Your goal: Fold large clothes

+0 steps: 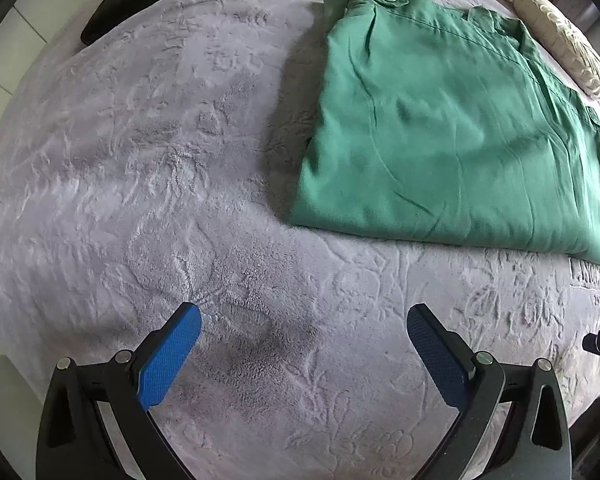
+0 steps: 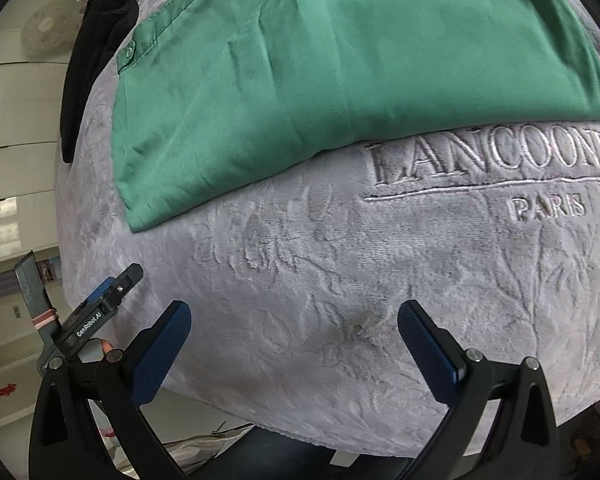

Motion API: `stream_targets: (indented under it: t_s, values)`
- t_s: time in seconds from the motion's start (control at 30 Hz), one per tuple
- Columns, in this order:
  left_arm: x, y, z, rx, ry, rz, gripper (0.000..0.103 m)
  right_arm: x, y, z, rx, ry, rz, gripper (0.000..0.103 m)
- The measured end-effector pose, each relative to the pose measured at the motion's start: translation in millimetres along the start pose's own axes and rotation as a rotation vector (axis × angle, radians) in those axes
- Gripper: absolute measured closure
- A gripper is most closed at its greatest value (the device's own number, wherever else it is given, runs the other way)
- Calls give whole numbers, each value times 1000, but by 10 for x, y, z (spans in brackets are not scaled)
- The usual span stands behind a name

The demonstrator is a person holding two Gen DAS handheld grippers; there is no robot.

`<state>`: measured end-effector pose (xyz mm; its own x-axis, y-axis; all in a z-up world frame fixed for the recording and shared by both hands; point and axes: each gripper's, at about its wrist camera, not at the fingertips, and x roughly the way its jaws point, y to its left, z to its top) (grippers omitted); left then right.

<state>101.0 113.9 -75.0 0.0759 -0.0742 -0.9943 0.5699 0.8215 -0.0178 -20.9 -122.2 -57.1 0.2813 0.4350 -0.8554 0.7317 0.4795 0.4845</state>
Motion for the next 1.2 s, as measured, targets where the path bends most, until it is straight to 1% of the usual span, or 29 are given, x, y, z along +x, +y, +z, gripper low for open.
stream_targets:
  t_s: [0.13,0.23,0.4,0.57,0.6,0.63,0.7,0.73,0.83,0.87,0.93,0.97,1.07,1.2]
  values:
    - [5,25,18,3,-8,0,0,76,42,11,6,11,12,0]
    - [10,31,62,6,-15,2,0,124,64,25,13,9,37,0]
    - [33,49,200,22,-25,2,0,220,114,62,40,-8,122,0]
    - [104,66,389,32,-40,-28,0,321,181,127,74,-45,206,0]
    - [100,84,422,30,-52,-34,0,339,190,140,77,-55,213,0]
    - [80,116,469,21,-83,-41,0,356,207,160,79,-64,225,0]
    - [57,178,559,8,-110,-63,0,393,236,217,87,-89,255,0]
    - [46,229,630,-2,-125,-89,0,410,253,240,95,-101,269,0]
    - [60,346,795,-18,-164,-149,0,472,291,332,116,-142,346,0]
    - [83,361,849,-20,-170,-169,0,517,289,374,128,-156,385,0]
    - [159,379,939,-30,-176,-204,0,640,317,433,144,-164,448,0]
    - [188,349,923,-38,-178,-220,0,732,338,476,152,-167,473,0]
    - [308,358,988,-57,-176,-268,0,858,460,574,143,-197,519,0]
    - [416,292,990,-70,-172,-280,0,946,597,697,146,-230,561,0]
